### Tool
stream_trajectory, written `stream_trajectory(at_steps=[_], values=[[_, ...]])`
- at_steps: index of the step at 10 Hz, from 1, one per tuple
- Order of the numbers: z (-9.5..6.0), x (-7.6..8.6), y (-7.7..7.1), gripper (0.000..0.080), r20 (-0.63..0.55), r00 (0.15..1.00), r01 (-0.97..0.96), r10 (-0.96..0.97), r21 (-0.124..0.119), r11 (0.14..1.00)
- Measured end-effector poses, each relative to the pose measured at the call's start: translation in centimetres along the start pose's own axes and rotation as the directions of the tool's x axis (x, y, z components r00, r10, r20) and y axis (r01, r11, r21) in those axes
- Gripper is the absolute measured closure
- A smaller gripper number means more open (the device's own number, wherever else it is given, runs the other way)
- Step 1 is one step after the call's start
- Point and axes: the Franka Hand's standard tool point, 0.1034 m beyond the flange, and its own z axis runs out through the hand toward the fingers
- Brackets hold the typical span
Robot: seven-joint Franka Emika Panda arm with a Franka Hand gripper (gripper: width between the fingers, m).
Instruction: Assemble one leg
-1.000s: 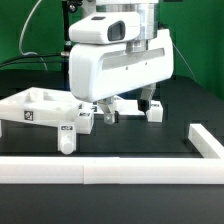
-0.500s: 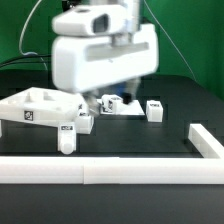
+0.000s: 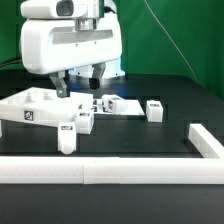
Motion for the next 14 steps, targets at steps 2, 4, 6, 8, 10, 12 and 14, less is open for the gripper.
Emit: stream_trajectory(at_steps=[2, 4, 6, 8, 10, 12, 14], values=[[0.1, -0.4, 0.0, 0.0150, 0.003, 1.000, 0.029, -0.029, 0.000, 1.000], [0.5, -4.1, -0.2, 0.0150, 0.022, 0.981, 0.192, -0.193, 0.021, 0.981], [2.1, -8.3, 0.3, 0.0150, 0.024, 0.955, 0.293, -0.294, 0.057, 0.955], [2.0, -8.0, 0.3, 0.0150, 0.026, 0.963, 0.267, -0.269, 0.055, 0.962], [2.4, -8.5, 0.3, 0.0150, 0.025, 0.955, 0.294, -0.295, 0.054, 0.954], [4.0, -11.9, 0.7, 0.0150, 0.021, 0.909, 0.415, -0.416, 0.043, 0.909], [5.4, -13.3, 0.9, 0.0150, 0.020, 0.916, 0.399, -0.401, 0.066, 0.915]])
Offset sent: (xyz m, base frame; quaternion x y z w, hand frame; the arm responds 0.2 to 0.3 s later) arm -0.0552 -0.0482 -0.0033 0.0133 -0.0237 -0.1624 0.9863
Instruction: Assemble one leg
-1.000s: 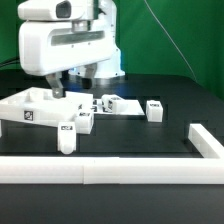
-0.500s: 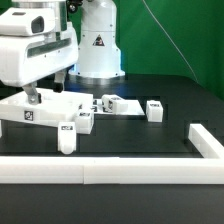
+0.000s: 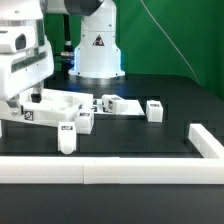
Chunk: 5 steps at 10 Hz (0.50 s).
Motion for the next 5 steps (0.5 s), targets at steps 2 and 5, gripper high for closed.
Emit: stream_trajectory(at_steps=[2, 5], values=[[1.64, -0.34, -0.49, 0.0150, 0.000, 1.000, -0.025, 0.025, 0.005, 1.000], [1.85, -0.35, -0.58, 0.0150, 0.001, 1.000, -0.030, 0.030, 0.008, 1.000]])
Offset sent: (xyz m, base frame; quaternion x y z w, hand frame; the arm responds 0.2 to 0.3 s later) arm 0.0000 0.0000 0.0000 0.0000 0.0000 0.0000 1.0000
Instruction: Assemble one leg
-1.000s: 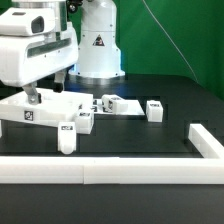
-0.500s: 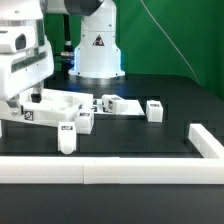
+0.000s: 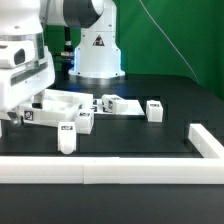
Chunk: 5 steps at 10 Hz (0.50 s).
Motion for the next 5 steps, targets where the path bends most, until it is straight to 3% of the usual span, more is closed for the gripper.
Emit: stream_trajectory(at_steps=[2, 3, 5], values=[[0.06, 0.00, -0.04, 0.0409, 0.000, 1.000, 0.000, 0.000, 0.001, 1.000], [0.09, 0.00, -0.05, 0.0409, 0.000, 1.000, 0.000, 0.000, 0.002, 1.000], [0.14, 0.00, -0.09, 0.0726, 0.000, 1.000, 0.000, 0.000, 0.003, 1.000]])
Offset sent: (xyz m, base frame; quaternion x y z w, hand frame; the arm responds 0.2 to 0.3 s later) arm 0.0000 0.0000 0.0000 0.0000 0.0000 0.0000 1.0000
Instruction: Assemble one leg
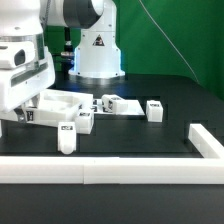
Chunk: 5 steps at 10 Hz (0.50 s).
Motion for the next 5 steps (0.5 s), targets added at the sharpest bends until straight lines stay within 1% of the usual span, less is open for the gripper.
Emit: stream_trajectory(at_steps=[1, 2, 4, 5], values=[[0.01, 0.00, 0.00, 0.0726, 0.000, 1.000, 0.000, 0.000, 0.000, 1.000], [0.01, 0.00, 0.01, 0.0754, 0.000, 1.000, 0.000, 0.000, 0.000, 1.000], [-0.03, -0.01, -0.03, 0.0754, 0.000, 1.000, 0.000, 0.000, 0.002, 1.000], [-0.57, -0.03, -0.15, 0.0754, -0.001, 1.000, 0.000, 0.000, 0.014, 1.000]])
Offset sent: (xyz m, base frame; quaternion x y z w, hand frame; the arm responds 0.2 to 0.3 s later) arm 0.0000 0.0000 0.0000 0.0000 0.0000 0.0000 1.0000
